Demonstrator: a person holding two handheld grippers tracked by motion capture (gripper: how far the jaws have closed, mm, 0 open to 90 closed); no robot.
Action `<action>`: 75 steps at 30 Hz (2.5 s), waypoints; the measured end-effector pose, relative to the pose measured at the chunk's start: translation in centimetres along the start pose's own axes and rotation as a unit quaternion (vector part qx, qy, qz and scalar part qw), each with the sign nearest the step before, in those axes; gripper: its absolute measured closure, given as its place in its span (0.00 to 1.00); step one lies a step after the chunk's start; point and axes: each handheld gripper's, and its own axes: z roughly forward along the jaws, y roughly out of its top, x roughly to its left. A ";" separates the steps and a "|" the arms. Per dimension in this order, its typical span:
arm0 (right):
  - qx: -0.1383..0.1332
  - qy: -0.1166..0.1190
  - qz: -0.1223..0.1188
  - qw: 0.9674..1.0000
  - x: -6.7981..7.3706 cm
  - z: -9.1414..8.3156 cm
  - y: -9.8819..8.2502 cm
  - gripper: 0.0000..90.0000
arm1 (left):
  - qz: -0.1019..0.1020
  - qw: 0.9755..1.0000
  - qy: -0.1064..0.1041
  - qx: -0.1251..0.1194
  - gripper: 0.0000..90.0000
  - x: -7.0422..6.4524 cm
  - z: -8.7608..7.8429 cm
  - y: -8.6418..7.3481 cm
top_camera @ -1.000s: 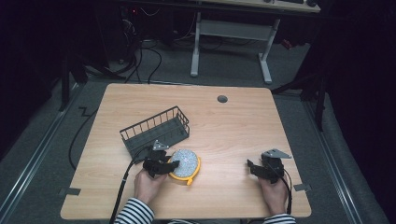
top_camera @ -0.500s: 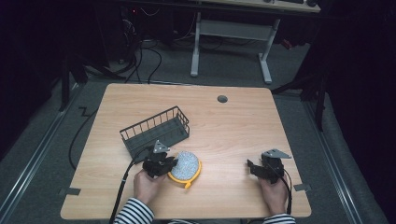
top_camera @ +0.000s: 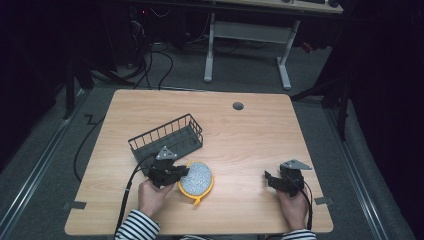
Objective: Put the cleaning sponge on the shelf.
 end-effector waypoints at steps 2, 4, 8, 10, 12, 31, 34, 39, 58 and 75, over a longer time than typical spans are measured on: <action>0.000 0.000 0.000 1.000 0.0 0.0 0.0 0.37 | 0.005 1.000 0.004 0.002 0.89 0.0 -0.5 0.2; 0.000 0.001 0.000 1.000 0.0 0.0 0.0 0.37 | 0.010 1.000 0.008 0.004 0.89 -0.2 -1.0 0.5; 0.000 0.001 0.000 1.000 0.0 0.0 0.0 0.37 | 0.021 1.000 0.007 0.003 0.90 -0.2 -1.9 1.0; 0.000 0.001 0.000 1.000 0.0 0.0 0.0 0.37 | 0.025 1.000 0.009 0.003 0.90 -0.1 -2.4 1.3; 0.000 0.001 0.000 1.000 0.0 0.0 0.0 0.37 | 0.024 1.000 0.003 -0.002 0.90 0.1 -3.0 1.6; 0.000 0.001 0.000 1.000 0.0 0.0 0.0 0.36 | 0.023 0.999 -0.014 -0.029 0.91 1.1 -8.0 5.9; 0.000 0.002 -0.001 1.000 0.0 0.0 0.0 0.36 | 0.029 0.999 -0.007 -0.028 0.91 1.0 -8.4 6.2; 0.000 0.002 0.000 1.000 0.0 0.0 0.0 0.36 | 0.024 0.999 0.009 -0.032 0.91 2.0 -9.2 6.8; 0.000 0.002 0.000 1.000 0.0 0.0 0.0 0.36 | 0.003 0.997 0.070 -0.042 0.91 6.8 -10.7 8.7; 0.000 0.002 0.000 1.000 0.0 0.0 0.0 0.36 | -0.028 0.990 0.125 -0.060 0.91 10.2 -9.5 8.9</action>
